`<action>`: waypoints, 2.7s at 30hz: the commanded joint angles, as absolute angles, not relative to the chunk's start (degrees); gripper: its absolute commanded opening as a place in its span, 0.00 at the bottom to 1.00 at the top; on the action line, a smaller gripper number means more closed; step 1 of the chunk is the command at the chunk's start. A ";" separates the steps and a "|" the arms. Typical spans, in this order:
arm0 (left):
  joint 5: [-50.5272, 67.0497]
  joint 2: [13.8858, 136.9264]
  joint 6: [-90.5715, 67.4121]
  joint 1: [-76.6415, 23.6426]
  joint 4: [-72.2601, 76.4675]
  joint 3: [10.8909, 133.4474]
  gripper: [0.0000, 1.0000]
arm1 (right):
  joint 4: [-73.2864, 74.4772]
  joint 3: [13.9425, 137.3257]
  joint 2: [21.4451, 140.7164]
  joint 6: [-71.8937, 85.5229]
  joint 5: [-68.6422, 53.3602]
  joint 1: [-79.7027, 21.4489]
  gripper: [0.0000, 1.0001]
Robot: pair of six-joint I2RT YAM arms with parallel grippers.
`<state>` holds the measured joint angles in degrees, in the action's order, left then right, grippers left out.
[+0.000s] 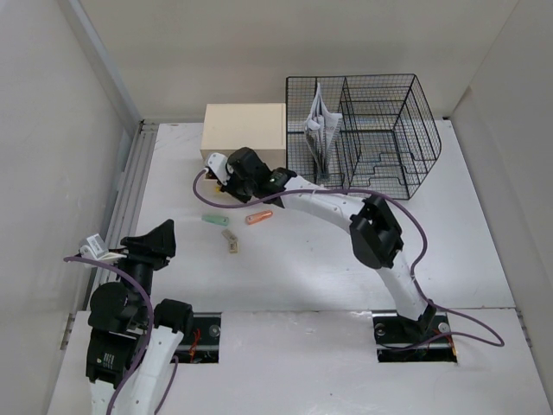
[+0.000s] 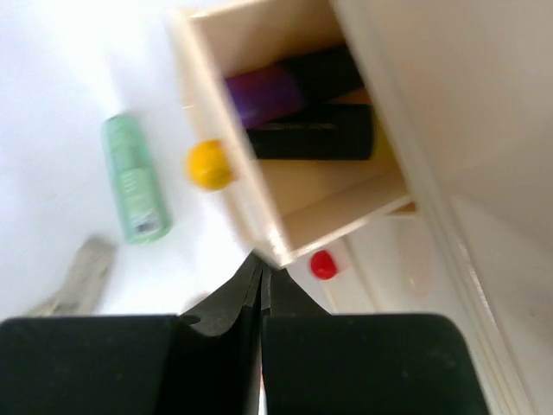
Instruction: Organize the desk
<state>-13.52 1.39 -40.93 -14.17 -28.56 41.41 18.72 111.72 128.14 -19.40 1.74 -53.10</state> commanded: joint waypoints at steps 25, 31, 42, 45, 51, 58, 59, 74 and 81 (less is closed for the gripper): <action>-12.92 0.79 -40.43 -14.41 -25.58 41.84 0.50 | 7.38 116.98 128.67 -16.61 18.98 -54.49 0.00; -12.92 1.32 -40.43 -14.41 -25.58 41.84 0.50 | 10.97 115.58 124.55 -17.14 11.46 -54.49 0.00; -12.39 1.32 -40.43 -14.41 -25.58 41.31 0.50 | 18.01 118.56 124.54 -19.34 -4.21 -54.49 0.00; -12.39 1.32 -40.43 -14.41 -25.58 41.31 0.50 | 18.02 118.56 125.77 -19.34 -3.52 -54.49 0.00; -12.39 0.79 -40.43 -14.41 -25.58 41.84 0.50 | 13.11 118.56 130.42 -17.31 13.31 -54.49 0.00; -12.39 0.79 -40.43 -14.41 -26.10 41.84 0.50 | 7.47 119.09 133.68 -17.93 22.06 -54.49 0.00; -12.39 0.79 -40.43 -14.41 -26.10 41.84 0.50 | 6.69 118.22 132.90 -17.93 21.10 -54.49 0.00; -4.58 3.69 -47.10 -14.41 -14.96 30.88 0.50 | 19.80 100.85 109.70 -32.77 -11.72 -54.49 0.63; 0.87 13.34 -57.12 -14.41 5.68 14.97 0.55 | 16.42 90.88 96.69 -28.84 -1.74 -50.11 0.00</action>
<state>-3.16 9.47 -51.53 -14.15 -7.68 19.77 18.57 92.03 99.42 -30.68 -4.97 -53.17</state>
